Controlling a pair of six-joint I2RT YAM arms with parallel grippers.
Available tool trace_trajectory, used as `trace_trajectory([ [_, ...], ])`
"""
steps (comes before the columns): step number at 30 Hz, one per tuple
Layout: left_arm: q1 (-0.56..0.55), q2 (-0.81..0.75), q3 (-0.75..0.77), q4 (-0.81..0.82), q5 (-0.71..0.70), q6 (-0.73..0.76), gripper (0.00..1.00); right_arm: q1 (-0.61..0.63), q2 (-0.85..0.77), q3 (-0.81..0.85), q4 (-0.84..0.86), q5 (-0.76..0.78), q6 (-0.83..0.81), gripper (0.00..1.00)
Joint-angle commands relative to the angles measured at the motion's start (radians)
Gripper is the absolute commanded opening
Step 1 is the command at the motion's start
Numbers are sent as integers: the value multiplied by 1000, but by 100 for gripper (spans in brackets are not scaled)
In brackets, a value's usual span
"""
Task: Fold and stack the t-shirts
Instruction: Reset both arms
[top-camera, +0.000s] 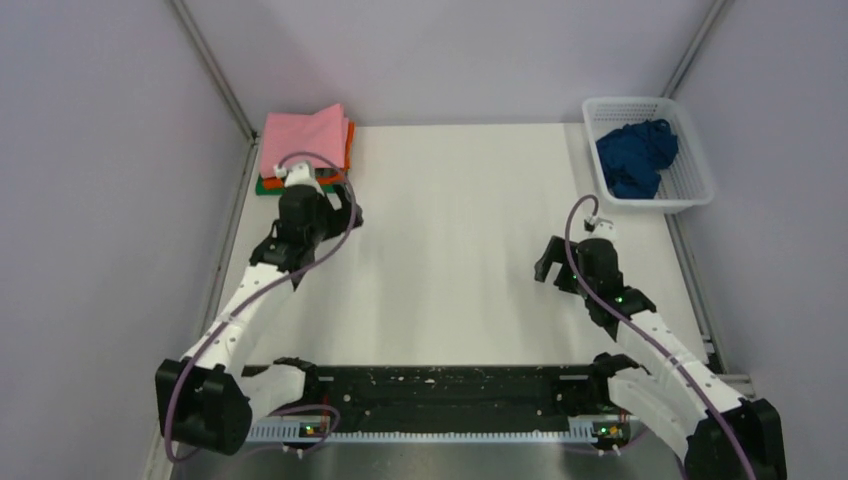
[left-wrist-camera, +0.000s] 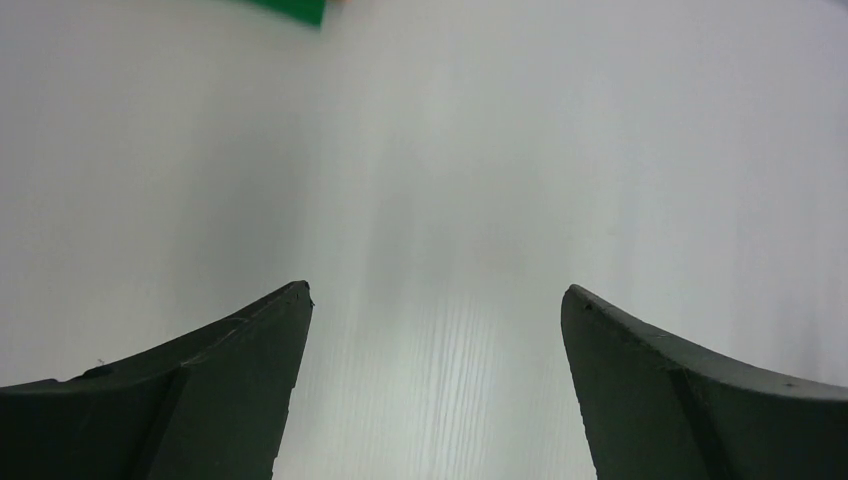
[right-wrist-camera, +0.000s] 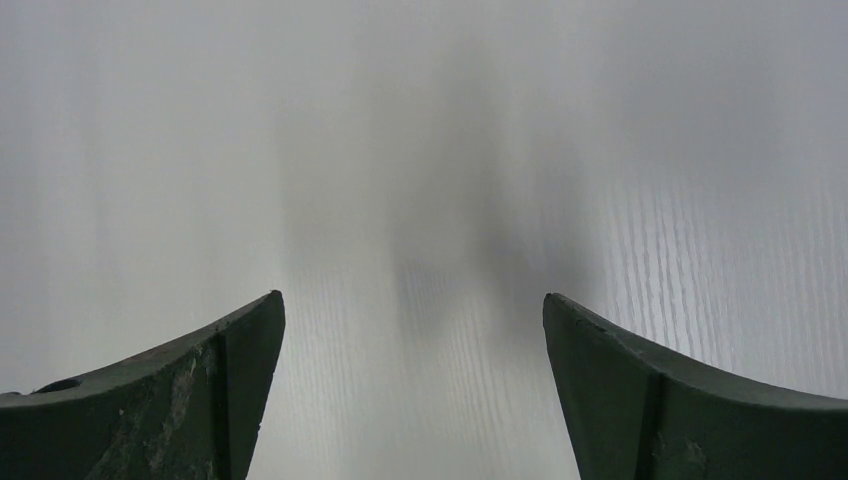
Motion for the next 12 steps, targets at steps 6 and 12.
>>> trace_trajectory([
  [6, -67, -281, -379, -91, 176, -199, 99, -10, -279, -140, -93, 57, 154, 99],
  [12, -67, -335, -397, -127, 175, -211, 99, -9, -355, -148, -107, 67, 183, 99],
])
